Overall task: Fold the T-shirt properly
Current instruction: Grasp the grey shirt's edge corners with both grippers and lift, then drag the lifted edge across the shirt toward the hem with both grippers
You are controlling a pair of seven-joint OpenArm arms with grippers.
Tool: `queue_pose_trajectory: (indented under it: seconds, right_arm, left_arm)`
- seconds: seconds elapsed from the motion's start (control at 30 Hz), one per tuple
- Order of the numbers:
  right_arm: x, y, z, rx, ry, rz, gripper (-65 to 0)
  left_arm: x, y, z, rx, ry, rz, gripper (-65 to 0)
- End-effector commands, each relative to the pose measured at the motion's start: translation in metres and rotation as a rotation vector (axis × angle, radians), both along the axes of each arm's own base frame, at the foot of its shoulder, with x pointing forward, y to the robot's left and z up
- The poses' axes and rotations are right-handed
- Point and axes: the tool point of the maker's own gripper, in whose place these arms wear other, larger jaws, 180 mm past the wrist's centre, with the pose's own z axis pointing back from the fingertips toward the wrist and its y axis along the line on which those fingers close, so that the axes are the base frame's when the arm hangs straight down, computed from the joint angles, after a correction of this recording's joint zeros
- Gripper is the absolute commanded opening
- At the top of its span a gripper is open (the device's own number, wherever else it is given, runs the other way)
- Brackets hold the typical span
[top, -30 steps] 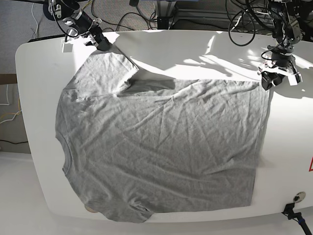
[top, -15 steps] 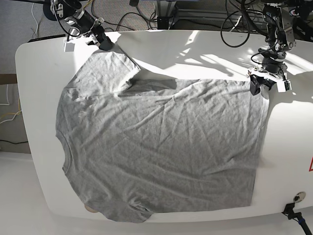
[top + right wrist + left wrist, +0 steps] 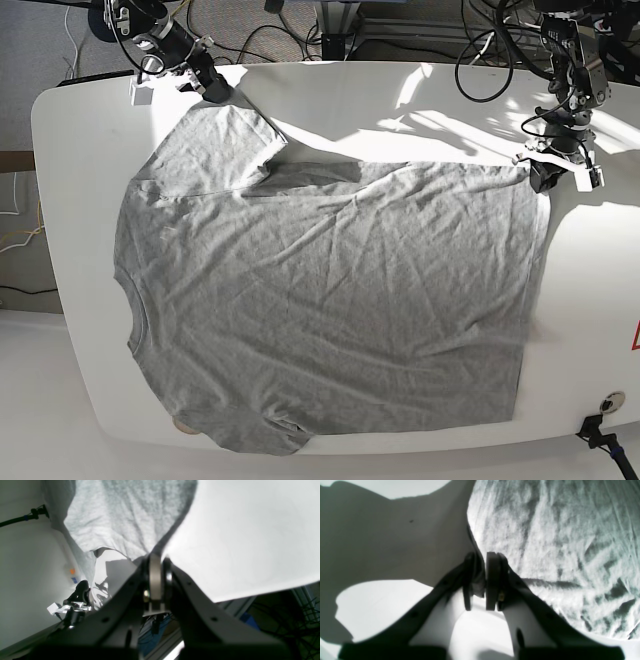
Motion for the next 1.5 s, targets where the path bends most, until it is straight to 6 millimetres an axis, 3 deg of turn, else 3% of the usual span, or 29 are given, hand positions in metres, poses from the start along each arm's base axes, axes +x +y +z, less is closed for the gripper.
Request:
queue_pose_trajectory:
  seconds: [0.0, 0.2, 0.33, 0.6, 0.7, 0.87, 0.97, 1.07, 1.17, 1.3, 1.47]
  right_arm:
    - [0.003, -0.001, 0.007, 0.005, -0.028, 0.006, -65.0]
    - [0.004, 0.000, 0.009, 0.005, -0.038, 0.010, -65.0]
    - [0.011, 0.007, 0.030, 0.005, -0.093, 0.031, -65.0]
    - [-0.021, 0.018, 0.054, -0.001, -0.081, 0.077, -65.0]
    - [-0.041, 0.007, 0.055, -0.028, -0.042, 0.063, -65.0]
    - [-0.066, -0.001, 0.062, -0.055, -0.020, 0.073, -65.0]
    - [-0.067, -0.006, 0.067, -0.071, -0.043, 0.080, -65.0]
    - [-0.053, -0.007, 0.077, -0.025, -0.090, 0.070, -65.0]
    - [-0.028, -0.011, 0.087, -0.013, -0.158, 0.076, -65.0]
    - [0.004, -0.013, 0.099, -0.027, -0.245, 0.094, -65.0]
    - [0.039, -0.013, 0.116, -0.037, -0.351, 0.099, -65.0]
  left_arm:
    - [0.009, 0.007, 0.014, 0.020, -0.047, 0.001, -65.0]
    - [0.008, 0.007, 0.015, 0.019, -0.048, -0.001, -65.0]
    - [-0.001, 0.003, 0.019, 0.029, -0.050, -0.019, -65.0]
    - [-0.050, -0.019, 0.034, 0.075, -0.016, -0.105, -65.0]
    - [-0.070, -0.029, 0.043, 0.090, -0.002, -0.141, -65.0]
    - [-0.101, -0.025, 0.065, 0.141, 0.016, -0.152, -65.0]
    - [-0.110, -0.011, 0.075, 0.181, 0.020, -0.132, -65.0]
    - [-0.108, 0.000, 0.082, 0.204, 0.006, -0.107, -65.0]
    - [-0.085, 0.003, 0.094, 0.201, -0.066, -0.091, -65.0]
    - [-0.058, -0.006, 0.107, 0.162, -0.150, -0.095, -65.0]
    - [-0.024, -0.014, 0.110, 0.133, -0.111, -0.129, -65.0]
